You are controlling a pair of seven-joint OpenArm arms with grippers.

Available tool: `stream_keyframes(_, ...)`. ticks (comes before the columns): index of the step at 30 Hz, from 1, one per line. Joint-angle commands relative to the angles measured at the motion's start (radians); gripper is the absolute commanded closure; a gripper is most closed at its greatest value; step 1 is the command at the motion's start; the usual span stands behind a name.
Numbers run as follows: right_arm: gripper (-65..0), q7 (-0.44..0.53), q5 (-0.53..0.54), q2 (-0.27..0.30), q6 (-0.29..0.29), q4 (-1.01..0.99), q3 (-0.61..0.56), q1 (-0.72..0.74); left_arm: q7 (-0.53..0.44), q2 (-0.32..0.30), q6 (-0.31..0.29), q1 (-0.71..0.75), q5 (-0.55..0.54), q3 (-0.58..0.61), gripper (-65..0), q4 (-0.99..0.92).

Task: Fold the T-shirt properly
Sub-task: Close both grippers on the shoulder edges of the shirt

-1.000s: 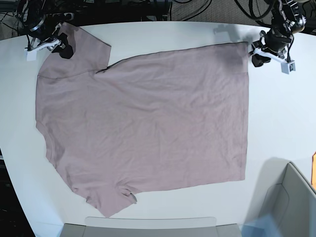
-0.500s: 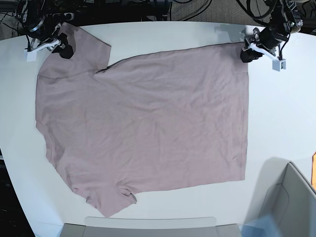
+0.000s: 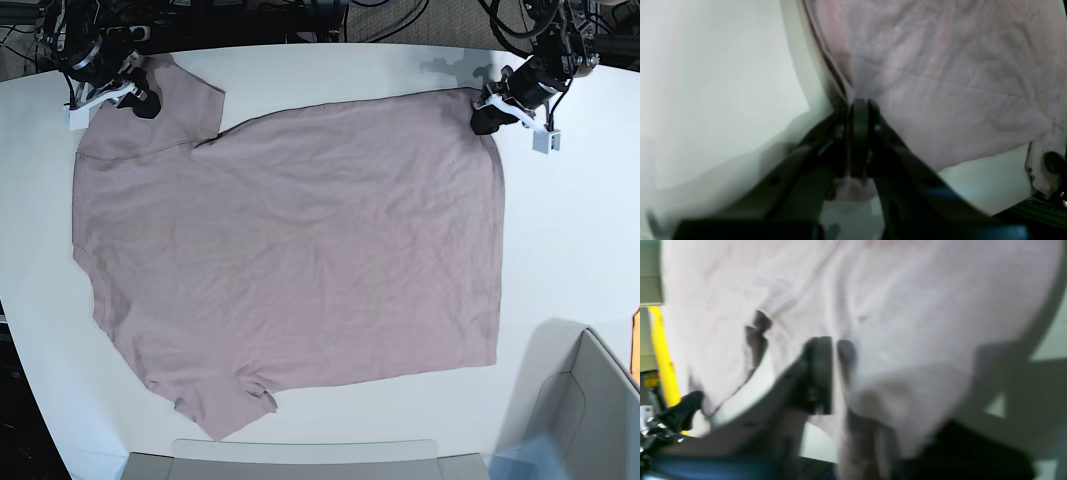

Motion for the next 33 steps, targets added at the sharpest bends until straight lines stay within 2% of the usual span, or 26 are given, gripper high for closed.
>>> stream_keyframes(1,0.0,-0.074,-0.086,0.016,-0.046,-0.01,-0.002,-0.026,0.054,-0.004,0.035,0.018,0.074,0.0,0.0,-0.012)
stream_keyframes(6,0.0,-0.072,-0.129,0.019,-0.044,0.025,0.0,-0.054,0.053,-0.018,0.035,0.048,0.074,-0.032,0.0,0.02)
stream_keyframes(12,0.0,-0.072,-0.133,-0.026,-0.044,0.221,0.081,-0.138,0.054,-0.019,0.034,0.11,0.072,-0.145,0.0,0.104)
stream_keyframes(18,0.0,-0.072,-0.132,-0.03,-0.044,0.376,0.112,-0.204,0.054,-0.019,0.034,0.156,0.072,-0.153,0.0,0.21)
stream_keyframes(24,0.0,-0.075,-0.133,-0.026,-0.044,0.396,0.11,-0.172,0.054,-0.019,0.034,0.144,0.068,-0.154,0.0,0.233)
stream_keyframes(33,0.0,-0.08,-0.135,0.0,-0.044,0.405,0.104,-0.101,0.065,-0.019,0.038,0.108,0.069,-0.154,0.0,0.37)
